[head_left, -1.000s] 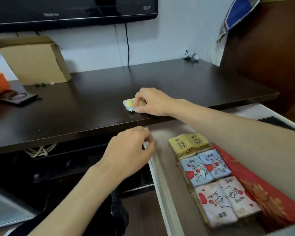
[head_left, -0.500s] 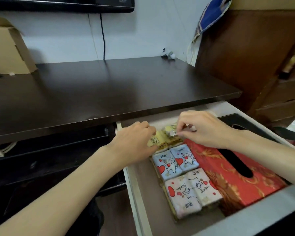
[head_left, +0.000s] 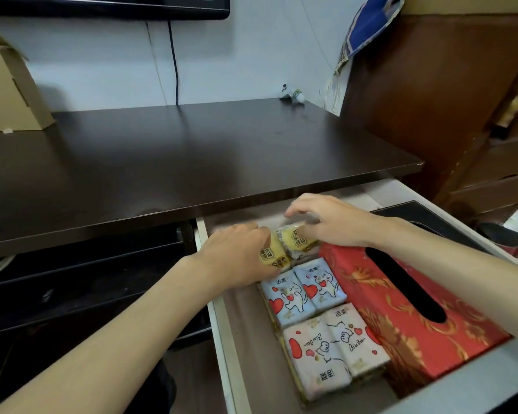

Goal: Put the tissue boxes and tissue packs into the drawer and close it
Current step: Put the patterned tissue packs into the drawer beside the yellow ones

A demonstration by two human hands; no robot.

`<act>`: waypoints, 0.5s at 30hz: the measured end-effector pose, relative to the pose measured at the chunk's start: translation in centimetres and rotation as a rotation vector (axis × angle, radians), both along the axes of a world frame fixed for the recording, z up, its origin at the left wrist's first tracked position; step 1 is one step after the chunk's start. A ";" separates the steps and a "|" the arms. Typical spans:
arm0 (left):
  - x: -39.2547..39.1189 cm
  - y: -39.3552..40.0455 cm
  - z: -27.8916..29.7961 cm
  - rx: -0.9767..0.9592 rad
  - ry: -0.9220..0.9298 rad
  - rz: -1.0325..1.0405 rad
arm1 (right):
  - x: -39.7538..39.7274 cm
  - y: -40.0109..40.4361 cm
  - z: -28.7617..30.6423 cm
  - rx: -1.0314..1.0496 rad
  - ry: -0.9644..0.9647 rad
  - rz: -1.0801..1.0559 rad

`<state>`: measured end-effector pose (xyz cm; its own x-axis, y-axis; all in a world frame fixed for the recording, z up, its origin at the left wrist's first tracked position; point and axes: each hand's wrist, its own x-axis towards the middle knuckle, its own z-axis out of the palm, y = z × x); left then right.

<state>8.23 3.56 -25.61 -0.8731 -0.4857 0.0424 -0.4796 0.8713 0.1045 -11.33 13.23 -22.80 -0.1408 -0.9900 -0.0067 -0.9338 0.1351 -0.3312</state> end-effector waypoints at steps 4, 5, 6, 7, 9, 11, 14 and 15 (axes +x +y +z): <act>0.0 -0.1 -0.3 0.050 0.020 0.004 | 0.4 -1.1 -0.9 0.219 0.004 0.039; 0.0 -0.1 -0.4 0.057 0.027 0.002 | 0.4 -1.1 -1.0 0.216 -0.006 0.041; 0.1 -0.1 -0.4 0.062 0.031 0.001 | 0.4 -1.0 -1.0 0.206 -0.021 0.036; 0.1 -0.1 -0.4 0.064 0.031 0.001 | 0.4 -1.0 -1.0 0.196 -0.036 0.030; 0.1 -0.1 -0.4 0.060 0.022 0.005 | 0.3 -0.9 -1.0 0.195 -0.053 0.028; 0.1 0.0 -0.3 0.049 0.015 0.009 | 0.4 -1.0 -0.9 0.218 -0.042 0.020; 0.2 0.3 0.0 0.035 0.028 0.015 | 0.3 -0.3 -0.6 0.164 0.022 -0.029; 0.3 0.5 0.3 0.032 0.045 0.019 | 0.2 0.3 -0.2 0.126 0.018 -0.050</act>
